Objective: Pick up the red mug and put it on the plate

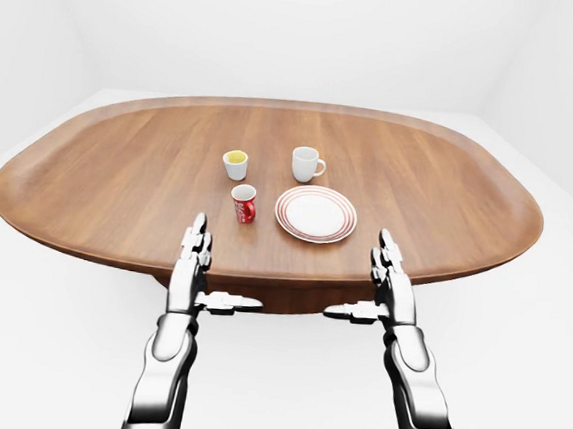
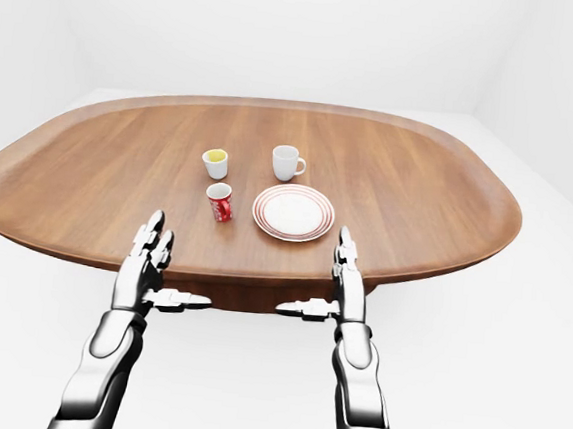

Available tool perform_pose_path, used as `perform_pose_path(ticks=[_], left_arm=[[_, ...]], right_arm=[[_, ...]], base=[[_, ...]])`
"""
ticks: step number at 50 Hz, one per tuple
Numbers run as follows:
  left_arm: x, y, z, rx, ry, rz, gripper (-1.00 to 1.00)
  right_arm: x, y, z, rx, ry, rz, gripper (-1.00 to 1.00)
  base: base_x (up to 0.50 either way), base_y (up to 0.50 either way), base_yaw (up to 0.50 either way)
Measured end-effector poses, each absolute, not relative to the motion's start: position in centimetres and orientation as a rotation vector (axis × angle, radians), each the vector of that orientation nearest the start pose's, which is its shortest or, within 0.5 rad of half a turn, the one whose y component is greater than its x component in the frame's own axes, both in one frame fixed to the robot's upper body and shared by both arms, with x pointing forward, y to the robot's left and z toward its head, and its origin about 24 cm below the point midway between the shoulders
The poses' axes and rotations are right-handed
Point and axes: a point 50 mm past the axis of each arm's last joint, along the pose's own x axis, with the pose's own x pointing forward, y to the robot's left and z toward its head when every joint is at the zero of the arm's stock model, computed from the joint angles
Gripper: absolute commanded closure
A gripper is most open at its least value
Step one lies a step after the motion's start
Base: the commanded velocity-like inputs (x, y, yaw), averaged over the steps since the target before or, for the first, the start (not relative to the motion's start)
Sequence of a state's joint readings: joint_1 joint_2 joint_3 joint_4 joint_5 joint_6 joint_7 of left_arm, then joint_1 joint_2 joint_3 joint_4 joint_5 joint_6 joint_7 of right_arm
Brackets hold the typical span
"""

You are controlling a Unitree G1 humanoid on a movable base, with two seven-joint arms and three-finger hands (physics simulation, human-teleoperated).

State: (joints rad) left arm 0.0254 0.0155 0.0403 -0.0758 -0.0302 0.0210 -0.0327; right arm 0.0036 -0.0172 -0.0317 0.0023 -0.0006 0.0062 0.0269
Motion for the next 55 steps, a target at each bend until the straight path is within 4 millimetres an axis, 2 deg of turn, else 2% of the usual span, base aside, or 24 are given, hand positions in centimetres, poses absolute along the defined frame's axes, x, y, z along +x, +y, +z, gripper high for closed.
perform_pose_path(ticks=[10,46,55], left_arm=[[24.82,16.19,5.25,-0.014,-0.034,0.012,-1.00],[24.59,16.06,5.48,-0.013,-0.035,0.008,-1.00],[24.62,16.14,5.43,-0.014,-0.033,0.009,-1.00]], right_arm=[[25.30,-16.00,3.81,-0.027,0.018,-0.011,-1.00],[25.14,-16.25,3.56,-0.039,0.021,-0.013,-1.00],[25.10,-16.20,3.53,-0.032,0.022,-0.008,-1.00]], base=[[0.00,0.00,0.00],[0.00,0.20,0.00],[0.00,0.01,0.00]])
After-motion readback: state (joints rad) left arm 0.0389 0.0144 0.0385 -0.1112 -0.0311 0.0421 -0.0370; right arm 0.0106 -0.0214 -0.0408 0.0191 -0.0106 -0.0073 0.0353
